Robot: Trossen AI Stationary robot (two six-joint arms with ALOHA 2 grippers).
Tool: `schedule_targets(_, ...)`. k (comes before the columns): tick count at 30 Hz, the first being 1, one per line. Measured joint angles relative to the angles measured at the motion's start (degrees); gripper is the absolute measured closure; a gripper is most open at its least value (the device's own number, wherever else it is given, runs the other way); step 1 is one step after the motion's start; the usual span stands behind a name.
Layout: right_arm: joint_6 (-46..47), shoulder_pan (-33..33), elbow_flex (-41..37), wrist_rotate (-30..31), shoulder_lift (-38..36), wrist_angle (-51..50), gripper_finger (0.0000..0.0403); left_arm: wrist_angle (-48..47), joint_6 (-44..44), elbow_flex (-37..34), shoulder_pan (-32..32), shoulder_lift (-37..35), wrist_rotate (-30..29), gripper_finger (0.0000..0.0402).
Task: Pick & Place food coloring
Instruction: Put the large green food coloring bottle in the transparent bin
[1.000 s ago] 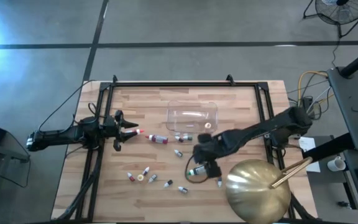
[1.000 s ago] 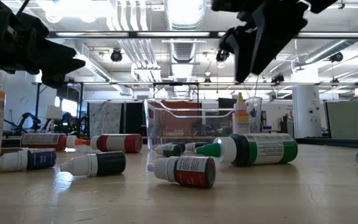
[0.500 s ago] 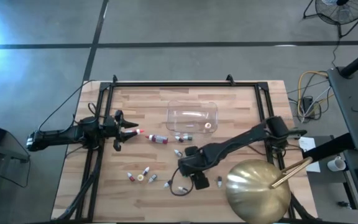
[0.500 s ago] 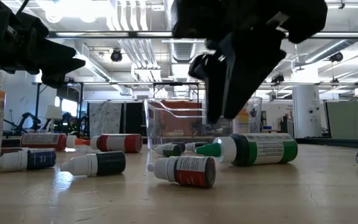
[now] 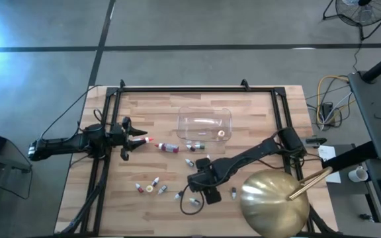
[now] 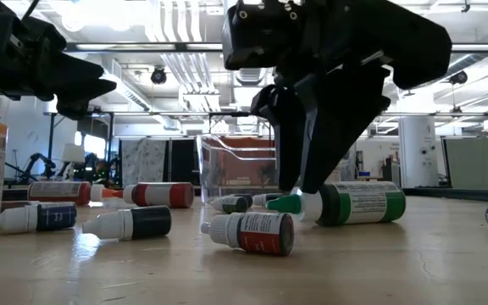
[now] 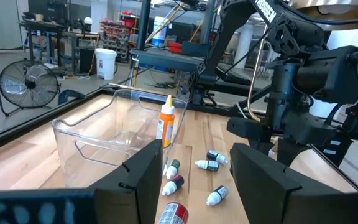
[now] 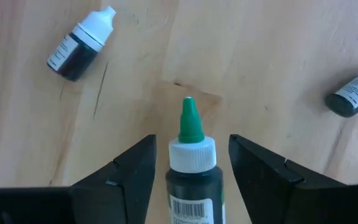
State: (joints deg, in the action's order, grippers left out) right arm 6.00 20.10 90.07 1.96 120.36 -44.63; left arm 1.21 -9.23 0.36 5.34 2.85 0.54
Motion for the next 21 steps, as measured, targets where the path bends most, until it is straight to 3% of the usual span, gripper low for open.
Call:
schedule_targets(13, -2.05, 0.02, -3.06, -0.28, 0.00, 2.63, 0.0212, 0.05, 0.00, 0.00, 0.00, 0.00, 0.02, 0.0239)
schedule_targets(21, -1.67, 0.02, -5.10, -0.36, 0.00, 4.86, 0.0241, 0.05, 0.00, 0.00, 0.00, 0.00, 0.02, 0.0239)
